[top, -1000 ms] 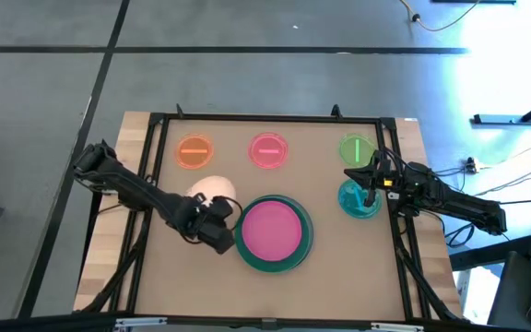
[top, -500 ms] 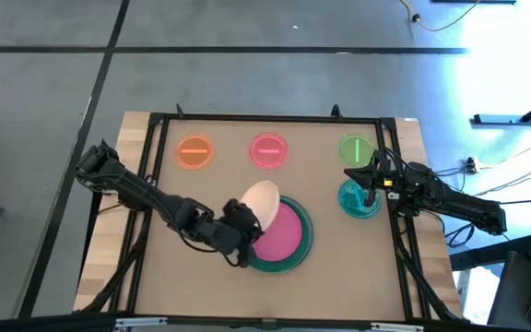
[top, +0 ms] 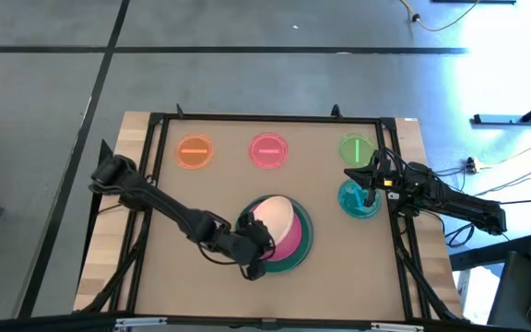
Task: Stack plastic plates
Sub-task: Stack the white plate on top of the dark pink plate, then stack the transparent blue plate on top of the white plate
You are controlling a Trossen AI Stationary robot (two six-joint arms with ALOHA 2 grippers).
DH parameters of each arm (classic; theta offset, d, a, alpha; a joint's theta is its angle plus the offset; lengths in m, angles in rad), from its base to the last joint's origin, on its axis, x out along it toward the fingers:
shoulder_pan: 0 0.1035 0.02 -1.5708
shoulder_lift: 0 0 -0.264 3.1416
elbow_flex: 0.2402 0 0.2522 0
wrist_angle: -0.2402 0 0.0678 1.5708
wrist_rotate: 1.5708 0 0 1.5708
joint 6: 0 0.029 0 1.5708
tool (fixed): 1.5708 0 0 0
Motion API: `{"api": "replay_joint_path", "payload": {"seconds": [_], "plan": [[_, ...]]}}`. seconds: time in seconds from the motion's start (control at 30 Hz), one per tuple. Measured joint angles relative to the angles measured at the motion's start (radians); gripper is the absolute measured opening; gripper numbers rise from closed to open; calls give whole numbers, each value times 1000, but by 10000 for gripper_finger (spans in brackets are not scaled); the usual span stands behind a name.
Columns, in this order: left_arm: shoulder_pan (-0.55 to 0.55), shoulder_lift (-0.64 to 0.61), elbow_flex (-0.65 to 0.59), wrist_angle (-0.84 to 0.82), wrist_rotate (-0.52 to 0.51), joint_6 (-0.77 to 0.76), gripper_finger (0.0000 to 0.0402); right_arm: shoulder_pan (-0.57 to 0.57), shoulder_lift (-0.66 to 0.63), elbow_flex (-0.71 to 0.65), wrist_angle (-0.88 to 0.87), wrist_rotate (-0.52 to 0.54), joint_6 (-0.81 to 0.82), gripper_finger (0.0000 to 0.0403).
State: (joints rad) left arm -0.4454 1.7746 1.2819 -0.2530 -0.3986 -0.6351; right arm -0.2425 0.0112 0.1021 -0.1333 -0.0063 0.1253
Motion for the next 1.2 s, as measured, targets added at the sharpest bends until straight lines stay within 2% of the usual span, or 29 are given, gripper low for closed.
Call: {"api": "replay_joint_path", "payload": {"seconds": [0.27,0.5,0.77,0.83,1.03,1.13,1.2], "plan": [[5,20,0,-12,1,19,19,0,0,0,0,0,0,3],[7,20,0,-32,20,9,61,0,0,0,0,0,0,3],[11,20,0,-50,24,-88,107,0,0,0,-1,0,0,3],[-1,20,0,-48,-4,-88,109,0,0,0,-1,0,0,3],[-70,52,-1,17,-232,11,110,0,0,0,33,-30,52,3],[-80,54,-14,50,-235,23,110,0,0,0,59,-102,56,3],[-80,54,-56,129,-223,60,110,0,0,0,56,-118,56,3]]}}
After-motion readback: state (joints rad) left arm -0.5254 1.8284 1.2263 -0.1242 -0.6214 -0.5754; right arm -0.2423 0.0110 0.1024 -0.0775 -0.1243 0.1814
